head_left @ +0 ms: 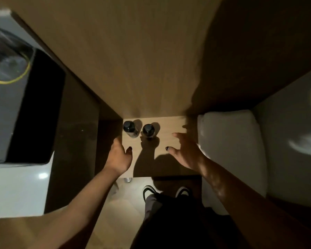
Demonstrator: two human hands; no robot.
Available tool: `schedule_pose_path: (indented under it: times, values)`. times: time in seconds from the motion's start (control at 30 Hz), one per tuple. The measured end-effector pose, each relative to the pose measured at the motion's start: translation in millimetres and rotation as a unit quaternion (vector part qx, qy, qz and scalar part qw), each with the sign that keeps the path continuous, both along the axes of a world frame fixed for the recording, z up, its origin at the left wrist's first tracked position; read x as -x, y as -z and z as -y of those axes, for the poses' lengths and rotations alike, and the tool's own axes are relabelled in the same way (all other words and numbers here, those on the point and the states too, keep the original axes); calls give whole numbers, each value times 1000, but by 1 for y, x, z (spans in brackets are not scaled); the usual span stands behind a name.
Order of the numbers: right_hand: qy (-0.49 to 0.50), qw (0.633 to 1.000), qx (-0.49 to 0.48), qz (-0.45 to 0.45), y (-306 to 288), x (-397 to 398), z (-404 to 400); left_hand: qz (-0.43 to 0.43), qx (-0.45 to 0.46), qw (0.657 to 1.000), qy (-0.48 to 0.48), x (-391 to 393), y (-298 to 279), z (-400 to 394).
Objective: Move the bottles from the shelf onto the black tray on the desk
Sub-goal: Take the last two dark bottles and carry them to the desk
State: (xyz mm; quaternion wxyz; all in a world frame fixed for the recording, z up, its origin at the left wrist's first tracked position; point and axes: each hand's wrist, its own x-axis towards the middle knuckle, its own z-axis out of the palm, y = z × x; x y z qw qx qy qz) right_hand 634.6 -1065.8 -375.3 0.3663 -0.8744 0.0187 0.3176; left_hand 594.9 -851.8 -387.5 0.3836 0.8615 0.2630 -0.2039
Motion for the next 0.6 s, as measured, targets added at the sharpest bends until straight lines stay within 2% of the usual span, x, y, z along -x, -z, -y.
schedule_pose_path:
  times: [0.27,0.5,0.6]
  values:
    - [15,999,-2,32,85,-28,-28,9,-6,999,-31,-52,94,-29]
    - [-58,993,1,98,147,-28,-20,18,-37,999,7,-99,143,-53]
    - [-69,971,34,226,156,-27,-30,7,-56,997,57,-106,156,-56]
